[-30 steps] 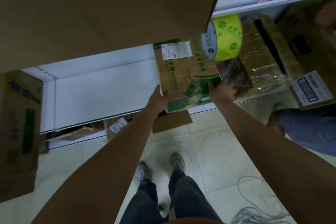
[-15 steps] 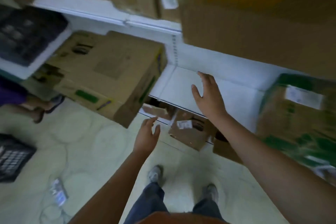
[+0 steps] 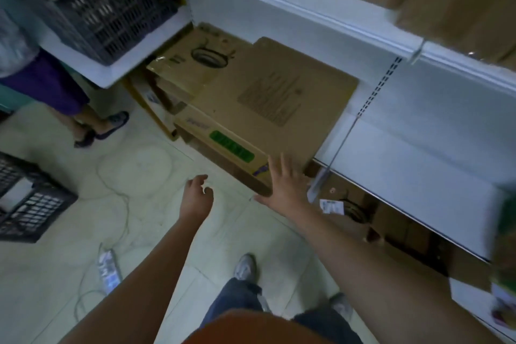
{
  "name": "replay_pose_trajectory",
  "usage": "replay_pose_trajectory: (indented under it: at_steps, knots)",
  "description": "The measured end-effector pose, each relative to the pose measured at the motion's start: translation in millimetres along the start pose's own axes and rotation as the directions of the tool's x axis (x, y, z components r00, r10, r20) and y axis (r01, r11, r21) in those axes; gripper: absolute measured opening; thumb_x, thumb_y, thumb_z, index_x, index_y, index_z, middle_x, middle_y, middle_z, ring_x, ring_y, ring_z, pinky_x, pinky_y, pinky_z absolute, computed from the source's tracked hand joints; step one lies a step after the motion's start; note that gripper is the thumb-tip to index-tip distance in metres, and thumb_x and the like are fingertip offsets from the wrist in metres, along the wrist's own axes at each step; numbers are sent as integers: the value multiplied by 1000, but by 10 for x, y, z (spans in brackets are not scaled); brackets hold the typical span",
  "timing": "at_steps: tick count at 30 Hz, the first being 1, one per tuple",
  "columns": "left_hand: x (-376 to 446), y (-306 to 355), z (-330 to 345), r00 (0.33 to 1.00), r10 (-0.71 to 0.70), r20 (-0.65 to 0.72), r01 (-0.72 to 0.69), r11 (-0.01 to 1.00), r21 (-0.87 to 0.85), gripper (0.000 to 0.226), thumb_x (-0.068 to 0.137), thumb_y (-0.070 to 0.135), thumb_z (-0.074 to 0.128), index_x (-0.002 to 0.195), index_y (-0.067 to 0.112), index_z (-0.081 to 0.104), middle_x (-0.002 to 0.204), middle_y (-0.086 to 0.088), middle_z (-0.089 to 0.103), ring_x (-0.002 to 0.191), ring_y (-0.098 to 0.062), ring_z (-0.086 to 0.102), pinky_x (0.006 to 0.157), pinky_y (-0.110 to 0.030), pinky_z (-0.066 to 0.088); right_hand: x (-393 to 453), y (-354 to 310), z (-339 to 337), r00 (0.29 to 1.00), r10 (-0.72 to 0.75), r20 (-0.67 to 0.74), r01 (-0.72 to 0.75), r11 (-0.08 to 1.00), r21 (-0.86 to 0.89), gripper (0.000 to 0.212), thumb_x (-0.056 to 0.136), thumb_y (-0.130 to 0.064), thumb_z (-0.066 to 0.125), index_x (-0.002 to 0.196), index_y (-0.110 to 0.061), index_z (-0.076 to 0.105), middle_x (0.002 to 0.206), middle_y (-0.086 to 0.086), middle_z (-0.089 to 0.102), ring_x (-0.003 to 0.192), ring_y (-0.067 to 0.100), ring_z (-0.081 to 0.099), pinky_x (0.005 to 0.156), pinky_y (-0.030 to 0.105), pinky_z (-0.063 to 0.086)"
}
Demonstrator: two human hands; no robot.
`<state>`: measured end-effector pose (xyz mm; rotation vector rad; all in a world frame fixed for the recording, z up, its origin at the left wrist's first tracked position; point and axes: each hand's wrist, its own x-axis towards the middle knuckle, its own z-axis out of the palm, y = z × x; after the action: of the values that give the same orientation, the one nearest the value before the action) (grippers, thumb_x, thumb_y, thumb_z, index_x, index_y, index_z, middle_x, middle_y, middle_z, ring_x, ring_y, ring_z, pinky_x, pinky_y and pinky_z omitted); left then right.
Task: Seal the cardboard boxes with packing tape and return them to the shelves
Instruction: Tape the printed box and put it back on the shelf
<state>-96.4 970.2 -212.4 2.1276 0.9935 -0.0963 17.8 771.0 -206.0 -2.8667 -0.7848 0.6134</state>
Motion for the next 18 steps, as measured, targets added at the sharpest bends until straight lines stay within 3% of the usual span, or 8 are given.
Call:
replay_pose_trajectory:
  at_steps: [5, 8, 10, 11, 12, 13, 16, 18]
  knots:
    - [372, -114, -285, 999, 38, 16, -39, 998, 48, 40, 101, 13, 48, 141, 11, 50, 139, -17, 47, 108, -25, 58, 87, -28, 41, 235, -56, 308, 985, 174, 11, -169, 968, -185, 96, 91, -65, 49, 159, -25, -6, 165, 17, -7, 148, 48, 10, 112, 62, 29]
    - [518, -120, -342, 998, 53, 20, -55, 992, 112, 42, 101, 15, 51, 143, 12, 47, 141, -16, 46, 107, -26, 59, 84, -29, 42, 291, 3, 242, 986, 168, -18, -168, 958, -234, 74, 101, -52, 44, 159, -21, 12, 161, 23, 18, 138, 43, 38, 100, 48, 47]
    - [583, -82, -358, 997, 64, 34, -69, 986, 155, 46, 100, 18, 53, 145, 12, 44, 144, -17, 43, 113, -31, 58, 90, -35, 48, 272, 77, 135, 985, 80, -156, -111, 973, -201, 44, 95, -39, 64, 129, -11, 60, 114, 23, 66, 92, 29, 69, 63, 32, 55]
    - [603, -48, -372, 997, 62, 35, -67, 983, 171, 49, 100, 19, 54, 147, 12, 41, 146, -17, 42, 117, -34, 57, 96, -40, 49, 238, 139, 49, 976, 50, -213, -88, 980, -177, 28, 84, -34, 80, 93, -9, 70, 74, 17, 68, 57, 22, 66, 42, 22, 41]
    - [622, -5, -388, 998, 50, 22, -54, 983, 175, 54, 99, 21, 56, 149, 11, 38, 147, -18, 41, 122, -36, 54, 100, -44, 48, 209, 210, -60, 960, 37, -276, -77, 987, -138, 33, 74, -32, 88, 68, -10, 64, 48, 11, 56, 35, 19, 53, 37, 15, 23]
    - [636, 42, -406, 999, 38, 2, -38, 984, 174, 59, 98, 24, 58, 151, 10, 34, 149, -20, 39, 126, -37, 51, 104, -47, 46, 160, 296, -164, 952, 29, -305, -62, 993, -99, 40, 73, -34, 88, 58, -11, 58, 39, 9, 49, 29, 19, 46, 40, 13, 16]
    - [651, 234, -508, 995, 28, -92, -15, 990, 140, 83, 92, 36, 66, 155, 7, 20, 154, -20, 31, 139, -40, 35, 113, -51, 36, -83, 513, -535, 913, 24, -406, -32, 999, -13, 50, 97, -52, 51, 67, -12, 58, 49, 12, 55, 41, 27, 55, 44, 26, 34]
    - [683, 352, -598, 988, 50, -146, -32, 992, 119, 98, 87, 45, 71, 157, 11, 12, 159, -17, 24, 144, -39, 29, 115, -54, 34, -257, 686, -823, 849, 30, -528, 14, 997, 78, 50, 98, -58, 39, 67, -20, 50, 48, 5, 52, 42, 25, 52, 45, 26, 32]
